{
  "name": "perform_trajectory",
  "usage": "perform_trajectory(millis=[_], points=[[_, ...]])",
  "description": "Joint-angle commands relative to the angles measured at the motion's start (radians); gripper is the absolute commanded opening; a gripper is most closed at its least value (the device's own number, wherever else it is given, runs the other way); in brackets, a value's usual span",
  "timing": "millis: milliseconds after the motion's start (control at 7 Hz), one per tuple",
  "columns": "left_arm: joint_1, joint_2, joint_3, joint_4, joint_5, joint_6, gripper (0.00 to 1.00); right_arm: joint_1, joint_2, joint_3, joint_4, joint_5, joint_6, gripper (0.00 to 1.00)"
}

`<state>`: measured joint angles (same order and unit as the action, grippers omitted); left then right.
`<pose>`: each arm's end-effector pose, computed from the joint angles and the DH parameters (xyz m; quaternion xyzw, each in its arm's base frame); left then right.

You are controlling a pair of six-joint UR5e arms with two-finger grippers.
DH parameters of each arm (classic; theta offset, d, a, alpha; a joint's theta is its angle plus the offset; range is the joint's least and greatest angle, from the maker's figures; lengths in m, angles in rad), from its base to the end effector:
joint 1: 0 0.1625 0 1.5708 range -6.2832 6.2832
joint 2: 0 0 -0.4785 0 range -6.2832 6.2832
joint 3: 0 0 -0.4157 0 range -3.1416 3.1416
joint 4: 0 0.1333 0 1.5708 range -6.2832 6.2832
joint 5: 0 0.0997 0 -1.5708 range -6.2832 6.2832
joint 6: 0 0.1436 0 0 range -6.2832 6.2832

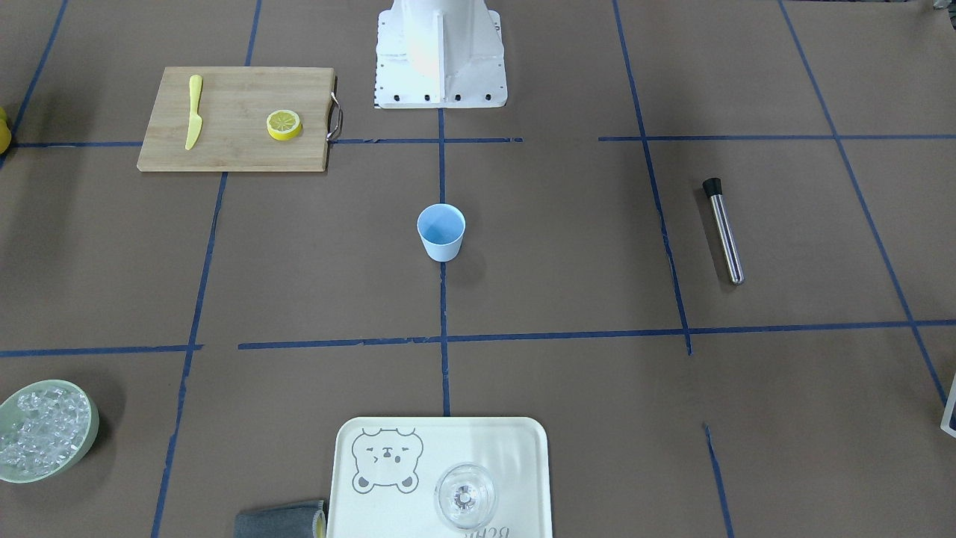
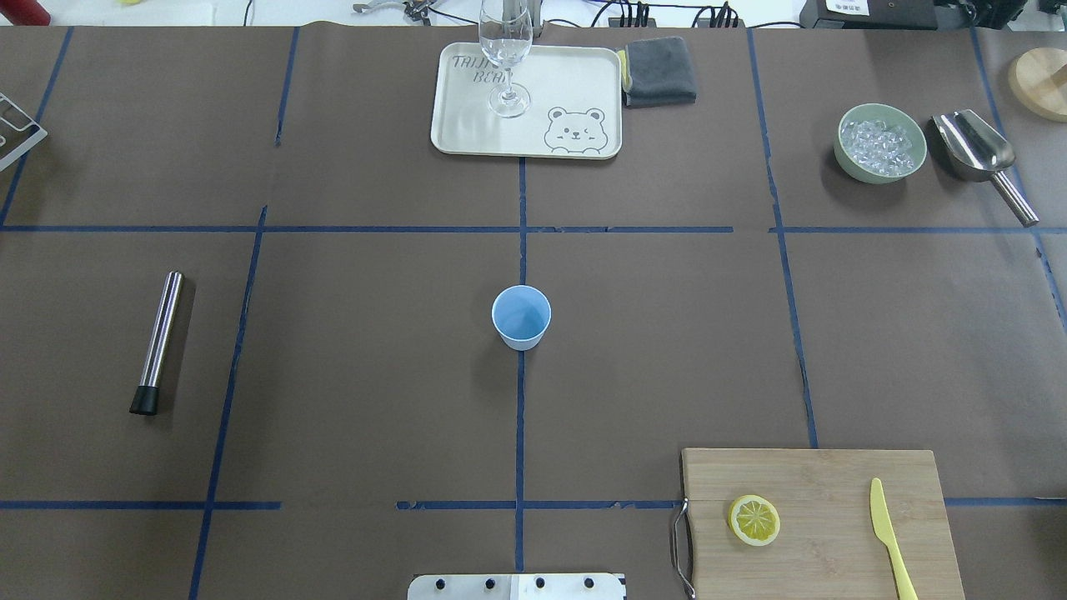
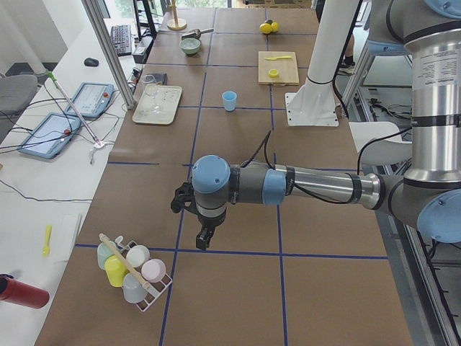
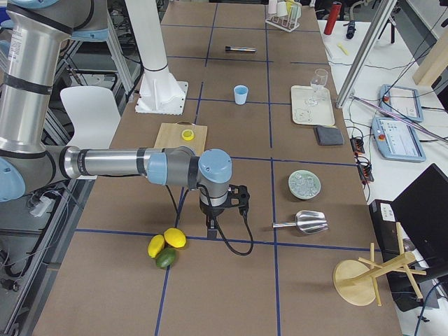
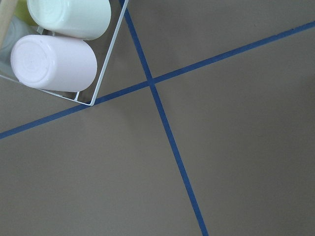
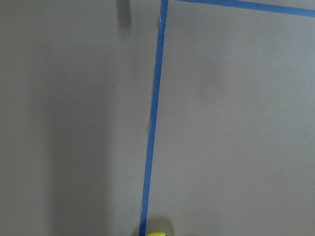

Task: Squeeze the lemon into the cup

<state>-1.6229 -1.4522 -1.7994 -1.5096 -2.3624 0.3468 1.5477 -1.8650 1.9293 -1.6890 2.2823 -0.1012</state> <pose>-0.0551 -0.4588 0.6879 0.0984 0.3733 0.1447 0.9110 0.0310 -0.3706 0.7077 -0.0117 -0.3489 -0.0488 0.9358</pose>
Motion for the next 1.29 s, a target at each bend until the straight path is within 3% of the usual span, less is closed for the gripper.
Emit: perform_trajectory(millis=[0,714,1000,1143], points=[[0.0,0.004,0.0,0.0,0.0,0.0,1.0,0.0,0.006,0.004,0.002,-0.006,-0.009,1.0],[0.0,0.01,-0.002,-0.003,-0.003,0.001,1.0,-0.008,0.095,0.046,0.044,0.015,0.005,1.0],[0.0,0.013,0.0,-0.003,-0.009,0.001,1.0,-0.073,0.058,0.05,0.243,0.057,0.035,1.0],[0.0,0.013,0.0,-0.004,-0.011,0.001,1.0,-0.2,0.09,0.054,0.334,0.051,0.17,1.0]])
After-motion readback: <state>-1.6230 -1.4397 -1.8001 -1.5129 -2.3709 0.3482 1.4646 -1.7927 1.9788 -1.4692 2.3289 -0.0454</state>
